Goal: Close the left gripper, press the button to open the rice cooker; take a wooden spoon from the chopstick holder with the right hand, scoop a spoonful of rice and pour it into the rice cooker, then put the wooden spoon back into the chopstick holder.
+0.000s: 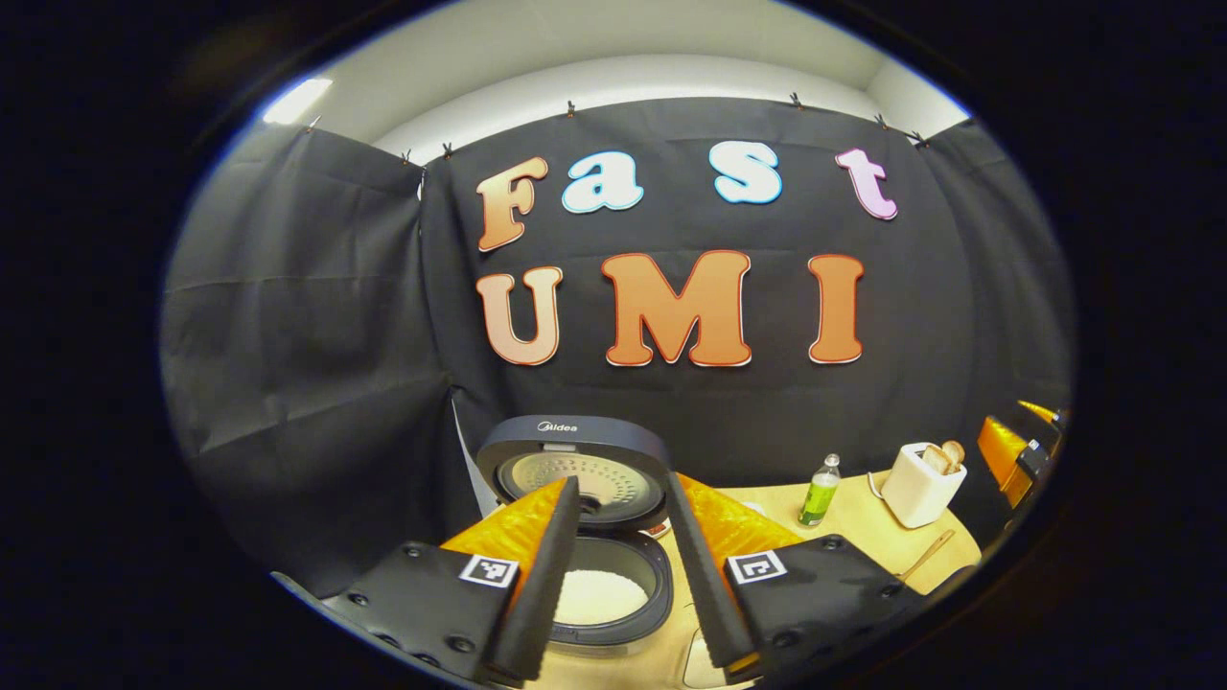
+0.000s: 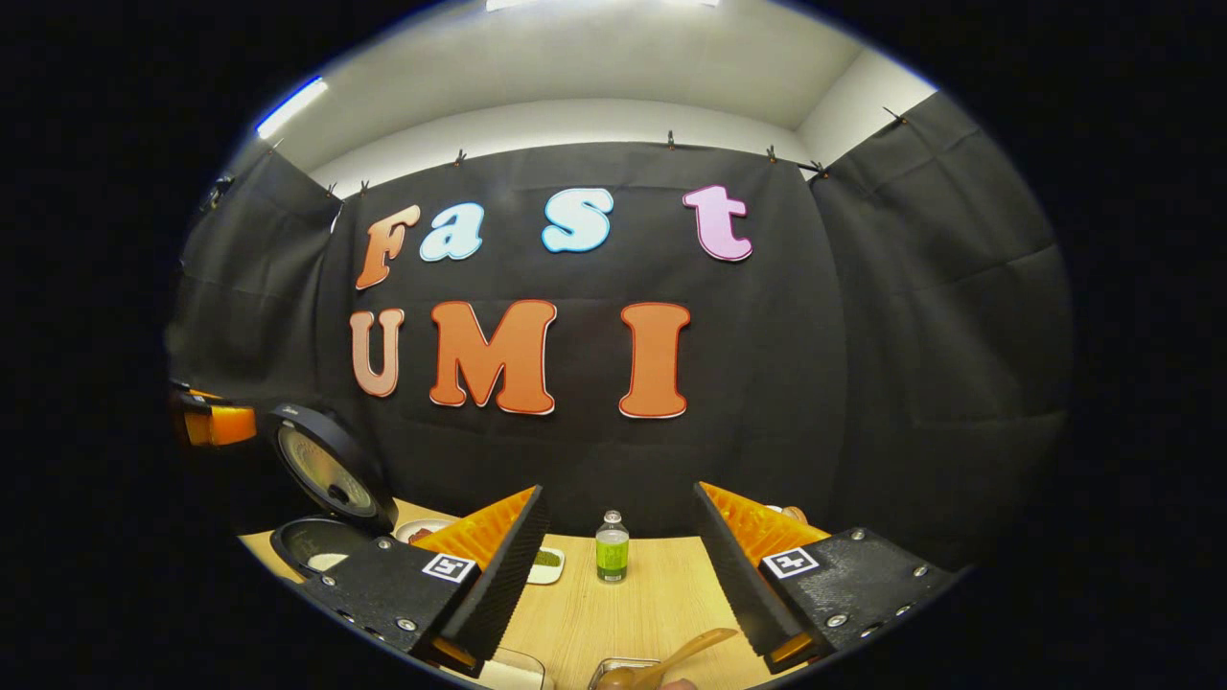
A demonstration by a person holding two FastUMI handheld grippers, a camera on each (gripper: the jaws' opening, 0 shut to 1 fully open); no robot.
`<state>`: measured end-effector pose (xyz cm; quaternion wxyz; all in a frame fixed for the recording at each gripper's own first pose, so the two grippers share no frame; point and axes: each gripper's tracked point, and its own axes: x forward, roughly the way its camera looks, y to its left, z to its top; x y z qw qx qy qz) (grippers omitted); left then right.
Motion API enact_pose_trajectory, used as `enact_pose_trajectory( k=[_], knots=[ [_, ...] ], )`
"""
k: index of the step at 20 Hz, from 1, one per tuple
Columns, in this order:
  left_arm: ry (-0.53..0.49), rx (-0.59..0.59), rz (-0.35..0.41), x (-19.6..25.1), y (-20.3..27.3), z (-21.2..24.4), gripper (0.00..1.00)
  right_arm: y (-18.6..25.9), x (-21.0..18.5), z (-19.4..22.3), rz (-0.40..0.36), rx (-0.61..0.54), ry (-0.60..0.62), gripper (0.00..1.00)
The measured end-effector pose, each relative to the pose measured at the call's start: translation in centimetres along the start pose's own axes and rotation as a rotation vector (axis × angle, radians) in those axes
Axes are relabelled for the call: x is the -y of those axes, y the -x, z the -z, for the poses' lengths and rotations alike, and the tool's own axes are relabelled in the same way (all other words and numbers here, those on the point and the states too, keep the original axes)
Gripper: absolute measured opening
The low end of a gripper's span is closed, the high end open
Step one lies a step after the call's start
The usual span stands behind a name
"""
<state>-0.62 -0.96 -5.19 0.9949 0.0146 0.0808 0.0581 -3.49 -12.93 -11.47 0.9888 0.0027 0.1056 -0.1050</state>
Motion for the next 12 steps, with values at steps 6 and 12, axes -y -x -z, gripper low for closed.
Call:
enact_pose_trajectory(
  k=[6, 12],
  knots=[
    [-0.033, 0.028, -0.066, -0.3, 1.2, 0.5, 0.84, 0.2, 1.3, 2.8, -0.01, -0.061, -0.011, 0.93],
    [-0.091, 0.047, -0.079, 1.5, 2.1, 1.2, 0.96, 0.7, 4.3, 9.4, 0.035, -0.209, -0.009, 0.93]
  ],
)
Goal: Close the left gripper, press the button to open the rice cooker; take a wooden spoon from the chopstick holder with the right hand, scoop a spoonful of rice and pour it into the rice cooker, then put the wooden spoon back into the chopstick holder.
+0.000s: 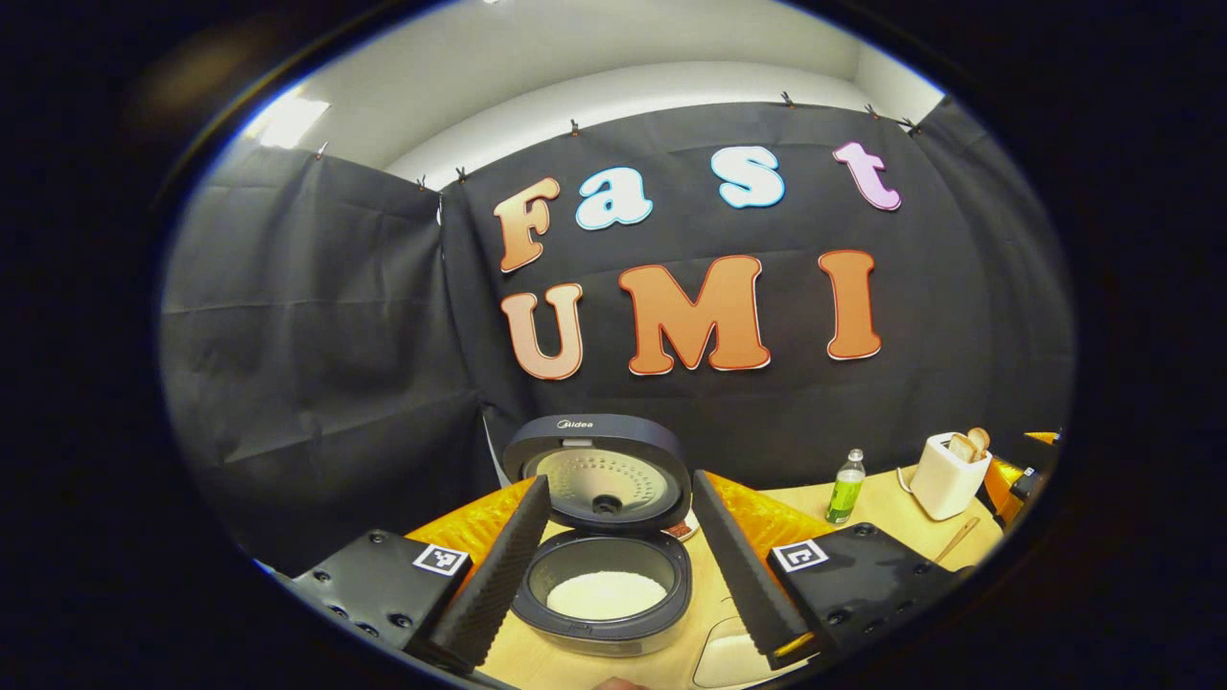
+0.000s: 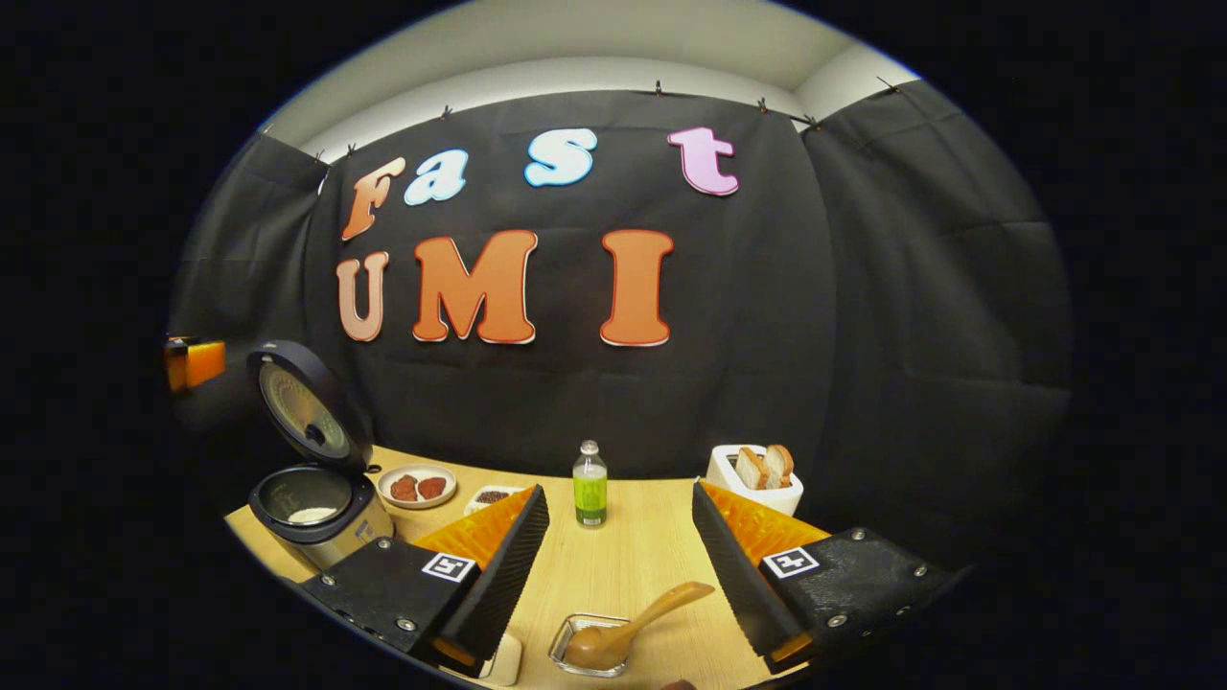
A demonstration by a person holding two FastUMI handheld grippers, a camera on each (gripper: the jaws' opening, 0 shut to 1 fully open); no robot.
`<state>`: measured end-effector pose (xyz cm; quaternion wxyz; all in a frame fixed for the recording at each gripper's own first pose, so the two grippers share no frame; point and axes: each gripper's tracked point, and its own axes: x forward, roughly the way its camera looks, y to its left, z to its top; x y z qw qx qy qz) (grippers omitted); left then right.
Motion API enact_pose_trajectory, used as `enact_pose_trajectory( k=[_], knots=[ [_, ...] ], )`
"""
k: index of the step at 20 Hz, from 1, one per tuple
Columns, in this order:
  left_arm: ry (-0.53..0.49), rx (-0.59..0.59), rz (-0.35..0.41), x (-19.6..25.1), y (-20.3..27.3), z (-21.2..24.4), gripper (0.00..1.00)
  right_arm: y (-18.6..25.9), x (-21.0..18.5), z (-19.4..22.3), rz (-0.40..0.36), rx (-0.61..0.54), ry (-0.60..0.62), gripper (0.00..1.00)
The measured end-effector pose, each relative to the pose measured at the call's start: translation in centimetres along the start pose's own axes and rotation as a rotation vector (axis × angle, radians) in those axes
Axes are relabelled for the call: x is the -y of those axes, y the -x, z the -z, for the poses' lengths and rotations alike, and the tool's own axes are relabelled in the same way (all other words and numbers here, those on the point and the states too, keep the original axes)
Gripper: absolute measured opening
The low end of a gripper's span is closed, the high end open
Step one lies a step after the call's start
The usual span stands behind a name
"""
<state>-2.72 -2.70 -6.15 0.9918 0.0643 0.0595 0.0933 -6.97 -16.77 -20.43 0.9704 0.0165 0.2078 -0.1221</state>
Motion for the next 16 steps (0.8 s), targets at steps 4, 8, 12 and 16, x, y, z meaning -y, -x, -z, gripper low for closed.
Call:
enact_pose_trajectory(
  k=[4, 8, 12, 16],
  knots=[
    [-0.037, -0.003, 0.002, 1.7, 1.0, 0.3, 0.98, -1.3, 2.3, 4.4, 0.036, -0.104, -0.048, 0.94],
    [-0.072, -0.01, -0.011, 2.7, 2.0, 0.7, 1.0, -1.9, 3.1, 10.1, 0.048, -0.268, -0.125, 0.94],
    [-0.094, -0.023, -0.032, 3.0, 2.6, 1.0, 0.94, -2.9, 3.3, 14.3, 0.039, -0.377, -0.171, 0.94],
    [-0.113, -0.035, -0.047, 3.1, 3.2, 1.1, 0.94, -4.8, 3.1, 16.9, 0.05, -0.468, -0.248, 0.91]
  ],
)
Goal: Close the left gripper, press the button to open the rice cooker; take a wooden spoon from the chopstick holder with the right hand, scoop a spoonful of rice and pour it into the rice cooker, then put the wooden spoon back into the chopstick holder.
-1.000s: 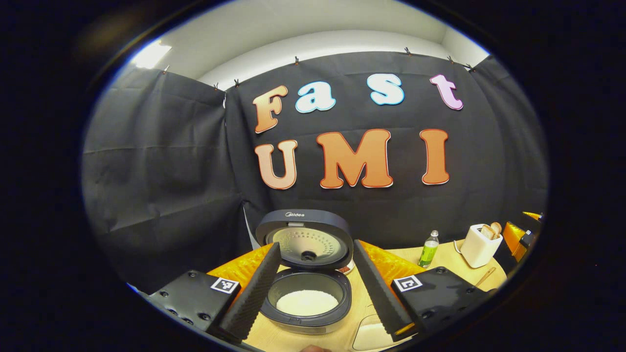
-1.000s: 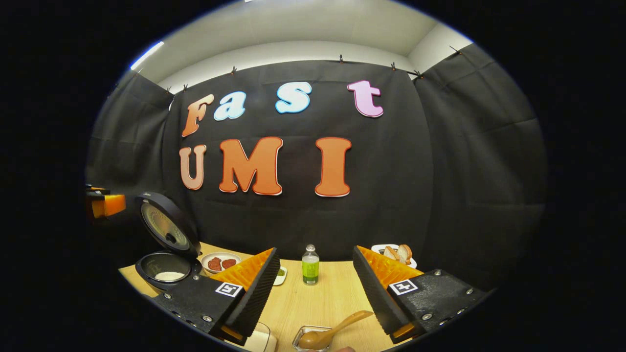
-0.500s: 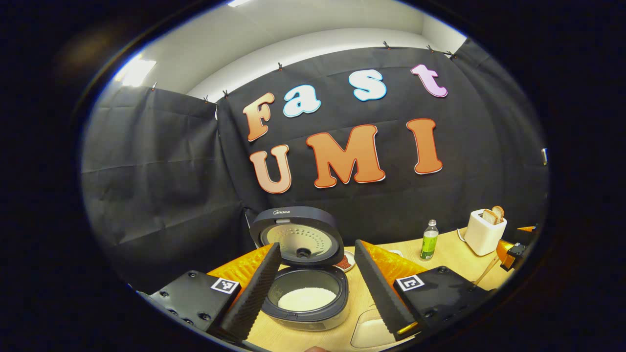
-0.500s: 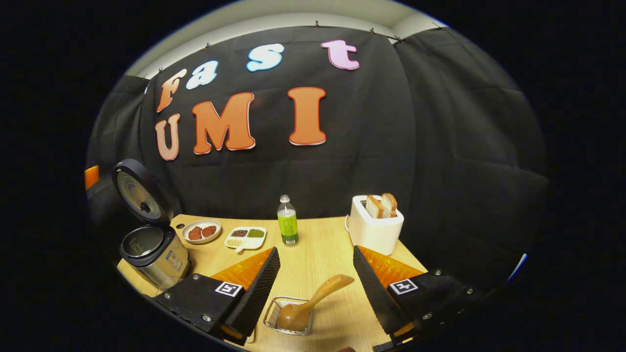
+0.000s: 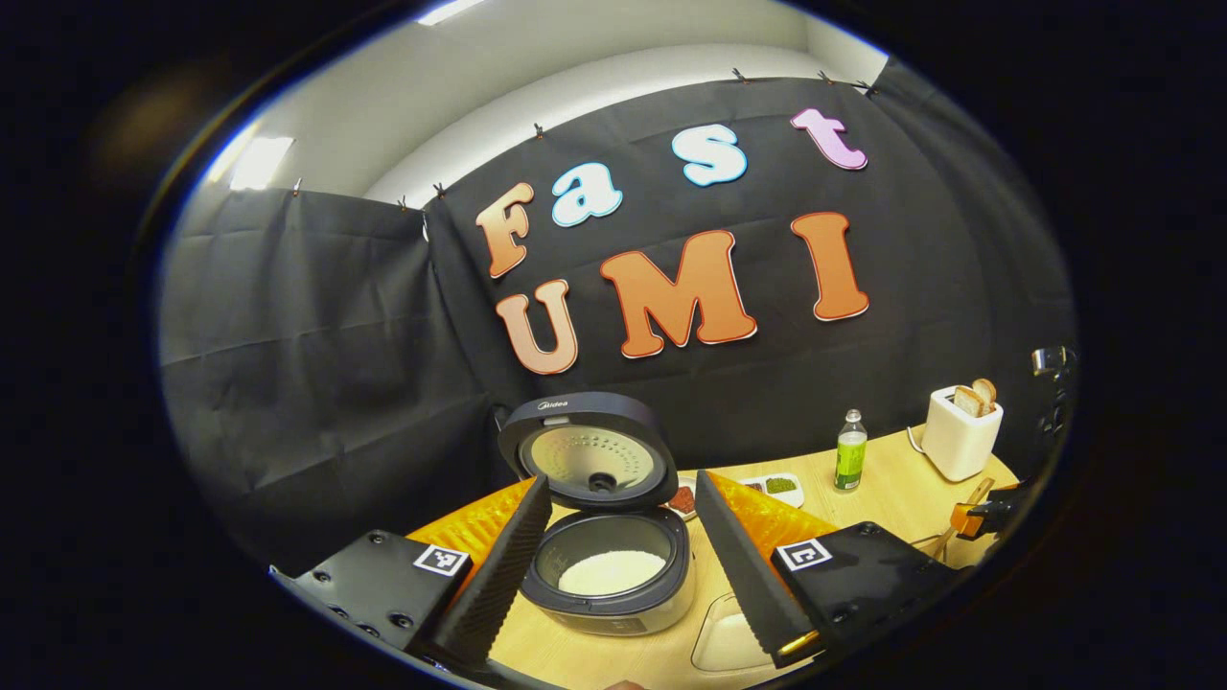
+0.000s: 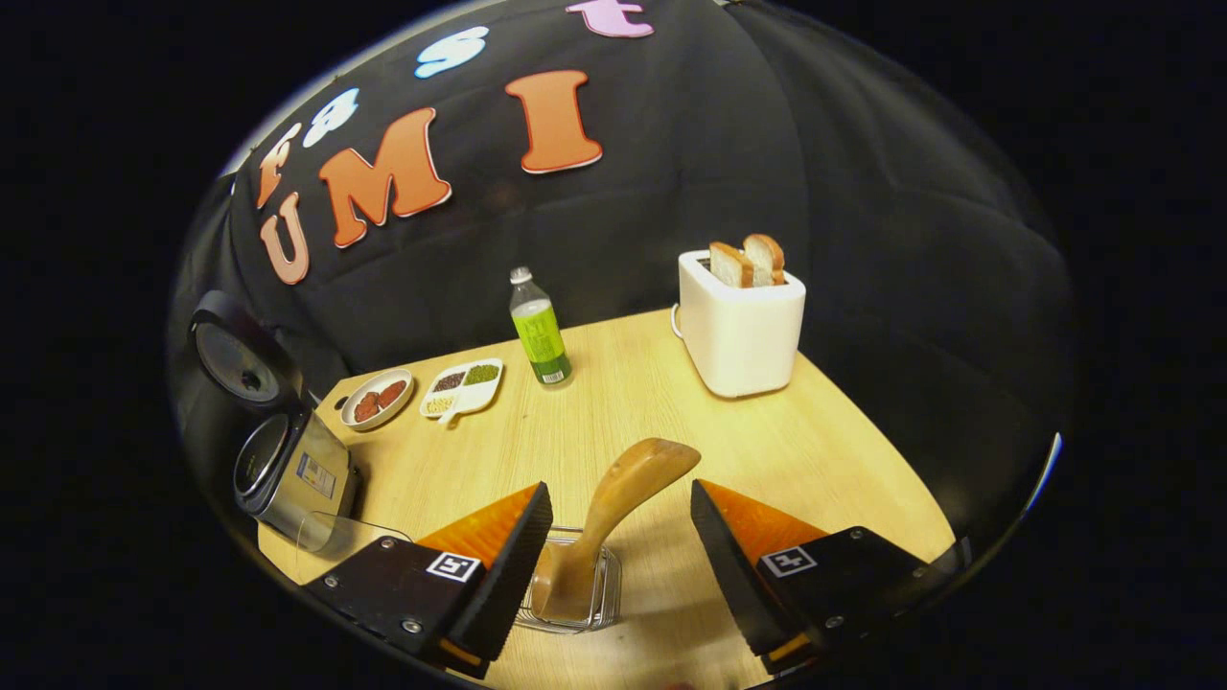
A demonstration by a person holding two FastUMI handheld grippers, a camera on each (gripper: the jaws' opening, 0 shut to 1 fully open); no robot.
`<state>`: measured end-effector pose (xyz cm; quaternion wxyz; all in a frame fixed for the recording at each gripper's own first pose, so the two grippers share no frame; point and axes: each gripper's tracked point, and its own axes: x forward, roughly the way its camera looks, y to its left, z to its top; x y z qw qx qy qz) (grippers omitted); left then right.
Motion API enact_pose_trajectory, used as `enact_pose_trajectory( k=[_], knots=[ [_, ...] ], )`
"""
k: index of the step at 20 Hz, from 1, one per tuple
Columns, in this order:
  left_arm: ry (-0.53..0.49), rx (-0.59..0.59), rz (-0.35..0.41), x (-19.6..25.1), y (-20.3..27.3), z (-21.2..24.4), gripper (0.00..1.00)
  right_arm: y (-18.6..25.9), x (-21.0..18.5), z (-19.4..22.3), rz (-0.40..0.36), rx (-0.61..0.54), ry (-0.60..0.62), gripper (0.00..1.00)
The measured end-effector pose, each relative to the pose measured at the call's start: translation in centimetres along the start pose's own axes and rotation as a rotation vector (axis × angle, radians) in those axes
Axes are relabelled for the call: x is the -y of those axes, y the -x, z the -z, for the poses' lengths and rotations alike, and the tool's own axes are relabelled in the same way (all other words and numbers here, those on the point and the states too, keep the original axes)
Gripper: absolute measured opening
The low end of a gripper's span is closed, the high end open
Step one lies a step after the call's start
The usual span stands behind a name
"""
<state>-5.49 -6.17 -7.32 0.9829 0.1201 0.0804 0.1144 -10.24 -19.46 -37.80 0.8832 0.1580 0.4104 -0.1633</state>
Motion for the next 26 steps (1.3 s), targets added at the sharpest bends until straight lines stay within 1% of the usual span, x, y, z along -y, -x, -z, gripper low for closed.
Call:
enact_pose_trajectory(
  k=[1, 4, 5, 6, 8, 9, 10, 11, 12, 13, 14, 15, 16, 17, 19, 20, 21, 22, 26],
  knots=[
    [-0.008, -0.001, -0.003, -0.1, 0.0, 0.0, 1.0, -0.7, -0.3, -0.2, -0.012, -0.004, -0.04, 0.9],
    [-0.021, -0.002, -0.014, -0.1, 0.4, 0.1, 1.0, -1.9, -0.1, 0.2, -0.008, -0.04, -0.098, 0.88],
    [-0.024, -0.004, -0.015, -0.2, 0.4, 0.2, 0.94, -2.2, -0.3, 0.3, -0.014, -0.046, -0.108, 0.88],
    [-0.027, -0.004, -0.017, -0.3, 0.3, 0.2, 1.0, -2.7, -0.4, 0.7, -0.013, -0.057, -0.117, 0.87],
    [-0.032, -0.003, -0.02, -0.5, 0.4, 0.1, 1.0, -3.4, -0.4, 1.2, -0.007, -0.076, -0.145, 0.8],
    [-0.034, -0.006, -0.021, -0.5, 0.3, 0.3, 1.0, -3.7, -0.2, 1.5, 0.0, -0.085, -0.156, 0.72],
    [-0.035, -0.01, -0.021, -0.6, 0.3, 0.4, 1.0, -3.8, -0.2, 2.0, 0.009, -0.106, -0.167, 0.67],
    [-0.036, -0.015, -0.019, -0.5, 0.4, 0.7, 1.0, -3.7, -0.3, 2.5, 0.007, -0.13, -0.184, 0.55],
    [-0.038, -0.022, -0.01, -0.4, 0.2, 1.0, 1.0, -3.7, -0.4, 2.6, 0.006, -0.133, -0.203, 0.49],
    [-0.043, -0.029, 0.001, -0.3, 0.1, 1.2, 1.0, -3.9, -0.2, 2.3, 0.014, -0.115, -0.217, 0.46],
    [-0.049, -0.035, 0.002, -0.4, -0.1, 1.4, 0.94, -3.7, -0.3, 1.9, 0.013, -0.1, -0.228, 0.38],
    [-0.048, -0.042, 0.006, -0.5, -0.3, 1.6, 0.96, -3.6, -0.6, 1.8, 0.01, -0.093, -0.236, 0.26],
    [-0.041, -0.048, 0.012, -0.4, -0.5, 1.8, 0.98, -3.6, -0.5, 1.9, 0.018, -0.093, -0.235, 0.27],
    [-0.035, -0.056, 0.017, -0.4, -0.5, 2.2, 1.0, -3.7, -0.6, 1.8, 0.014, -0.092, -0.236, 0.22],
    [-0.038, -0.064, 0.025, -0.4, -0.8, 2.7, 0.94, -3.2, -0.7, 1.9, 0.025, -0.096, -0.243, 0.21],
    [-0.048, -0.068, 0.033, -0.4, -0.9, 2.9, 0.94, -2.9, -0.8, 1.7, 0.028, -0.082, -0.242, 0.21],
    [-0.057, -0.067, 0.034, -0.6, -1.2, 3.1, 1.0, -2.5, -0.8, 1.6, 0.038, -0.068, -0.236, 0.21],
    [-0.062, -0.075, 0.036, -0.8, -1.4, 3.3, 0.94, -2.2, -1.0, 1.7, 0.037, -0.056, -0.231, 0.21],
    [-0.047, -0.105, 0.061, -0.8, -1.9, 4.5, 0.94, -0.7, -1.9, 2.2, 0.028, -0.035, -0.187, 0.21]
  ],
)
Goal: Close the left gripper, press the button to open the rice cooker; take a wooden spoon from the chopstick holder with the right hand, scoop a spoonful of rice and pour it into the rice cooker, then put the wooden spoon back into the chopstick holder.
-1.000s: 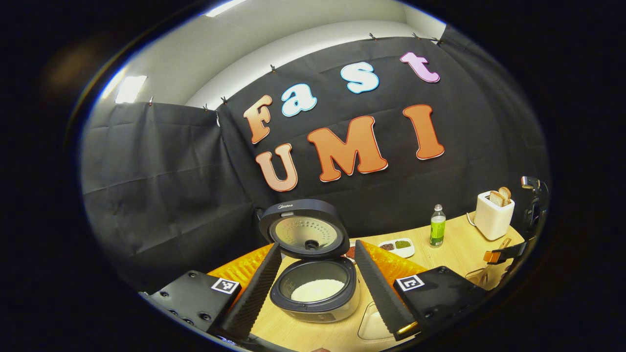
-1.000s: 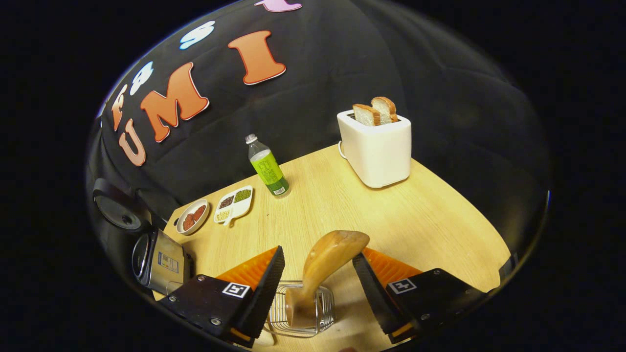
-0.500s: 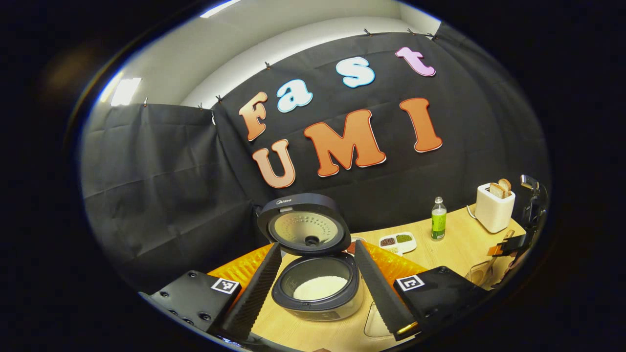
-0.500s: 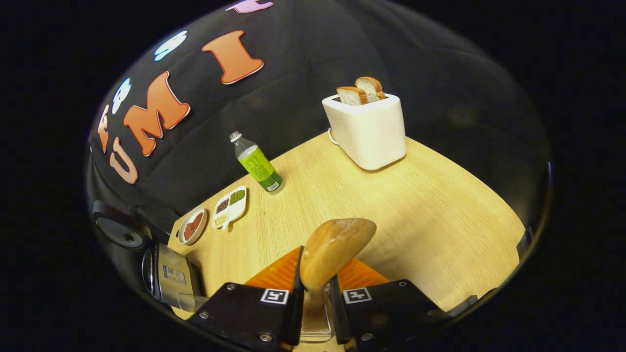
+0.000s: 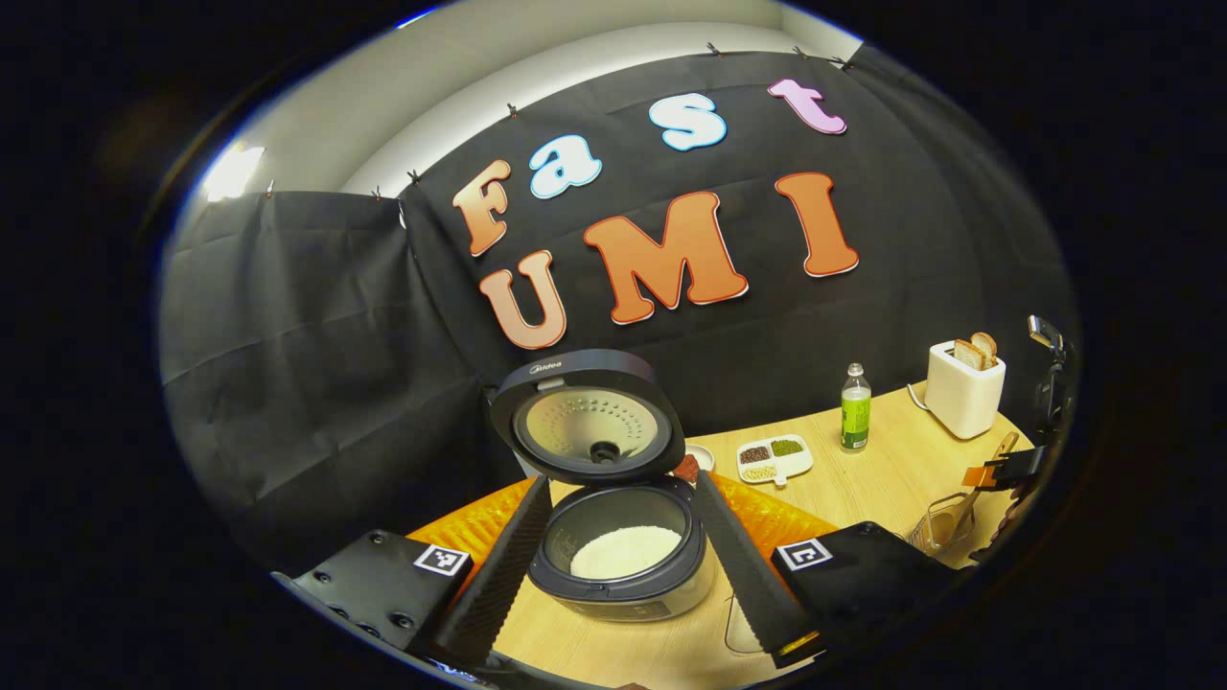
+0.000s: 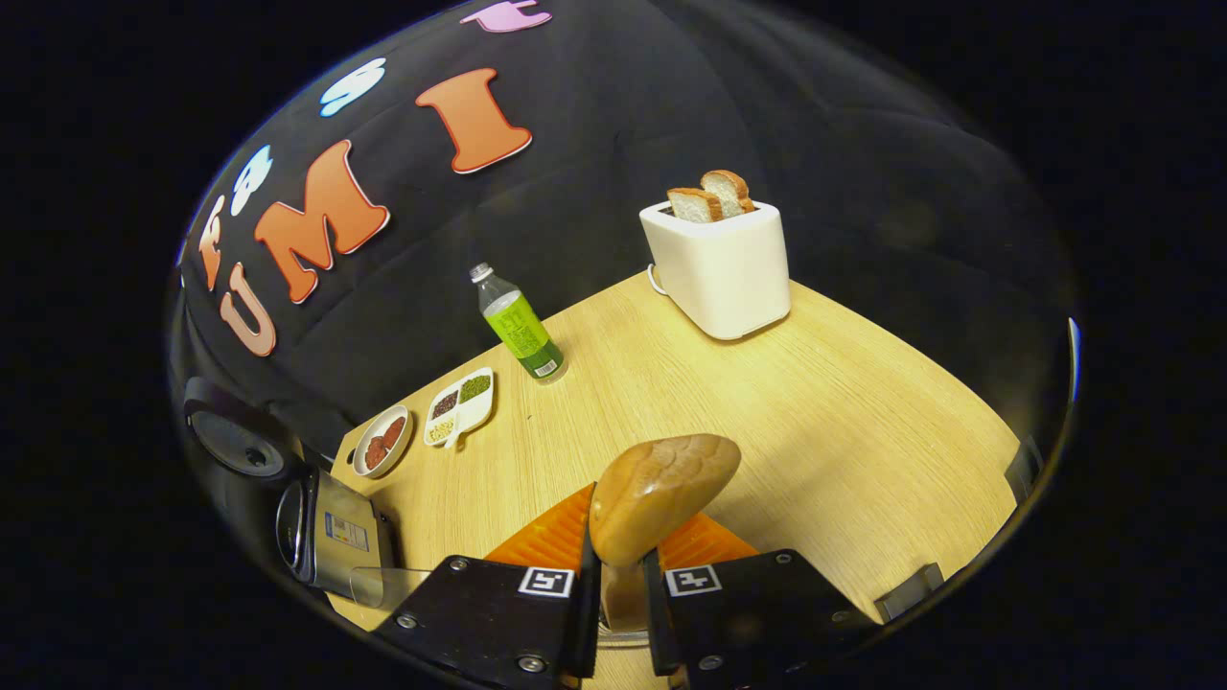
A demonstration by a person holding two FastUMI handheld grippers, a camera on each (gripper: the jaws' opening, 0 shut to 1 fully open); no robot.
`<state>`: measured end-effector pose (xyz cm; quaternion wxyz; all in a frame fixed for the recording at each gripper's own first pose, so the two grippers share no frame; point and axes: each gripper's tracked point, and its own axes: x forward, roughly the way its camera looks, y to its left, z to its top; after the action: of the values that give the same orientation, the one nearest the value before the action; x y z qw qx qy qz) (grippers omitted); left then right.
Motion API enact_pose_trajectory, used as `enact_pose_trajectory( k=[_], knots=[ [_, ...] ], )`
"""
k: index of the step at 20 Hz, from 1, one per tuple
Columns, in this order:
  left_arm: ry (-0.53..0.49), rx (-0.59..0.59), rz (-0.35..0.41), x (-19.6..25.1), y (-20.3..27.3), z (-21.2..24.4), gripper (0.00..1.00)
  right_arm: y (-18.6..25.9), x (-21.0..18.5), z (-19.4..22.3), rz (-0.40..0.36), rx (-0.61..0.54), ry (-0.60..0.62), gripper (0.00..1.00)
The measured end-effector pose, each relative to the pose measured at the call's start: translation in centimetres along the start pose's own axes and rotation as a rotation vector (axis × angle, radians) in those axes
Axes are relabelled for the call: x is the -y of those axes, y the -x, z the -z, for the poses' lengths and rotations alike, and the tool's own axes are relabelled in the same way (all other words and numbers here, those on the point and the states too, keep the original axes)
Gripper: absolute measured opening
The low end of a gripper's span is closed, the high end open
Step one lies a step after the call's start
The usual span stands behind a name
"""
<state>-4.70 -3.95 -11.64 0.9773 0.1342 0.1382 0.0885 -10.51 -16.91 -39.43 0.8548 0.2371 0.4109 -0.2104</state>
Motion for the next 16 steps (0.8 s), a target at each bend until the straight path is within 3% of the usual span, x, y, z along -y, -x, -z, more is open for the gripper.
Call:
enact_pose_trajectory(
  k=[2, 3, 4, 5, 6, 7, 16],
  knots=[
    [-0.003, 0.008, 0.009, 0.0, -0.3, -0.3, 0.94, 0.7, 0.1, 0.4, 0.017, 0.012, 0.041, 0.21],
    [-0.005, 0.012, 0.015, 0.0, -0.4, -0.4, 1.0, 0.9, -0.1, 0.7, 0.019, 0.013, 0.052, 0.19],
    [-0.007, 0.016, 0.023, 0.1, -0.4, -0.5, 0.94, 1.3, -0.3, 0.9, 0.014, 0.014, 0.061, 0.19],
    [-0.009, 0.02, 0.032, 0.2, -0.5, -0.4, 1.0, 1.5, -0.7, 1.0, 0.007, 0.016, 0.069, 0.19],
    [-0.012, 0.021, 0.039, 0.3, -0.6, -0.5, 1.0, 1.7, -0.7, 1.2, 0.006, 0.019, 0.069, 0.14],
    [-0.015, 0.023, 0.046, 0.4, -0.7, -0.5, 0.94, 1.8, -0.7, 1.4, 0.013, 0.025, 0.071, 0.19],
    [-0.026, 0.035, 0.086, 0.3, -1.5, -0.6, 1.0, 2.7, -1.0, 2.8, 0.003, 0.038, 0.067, 0.14]
  ],
)
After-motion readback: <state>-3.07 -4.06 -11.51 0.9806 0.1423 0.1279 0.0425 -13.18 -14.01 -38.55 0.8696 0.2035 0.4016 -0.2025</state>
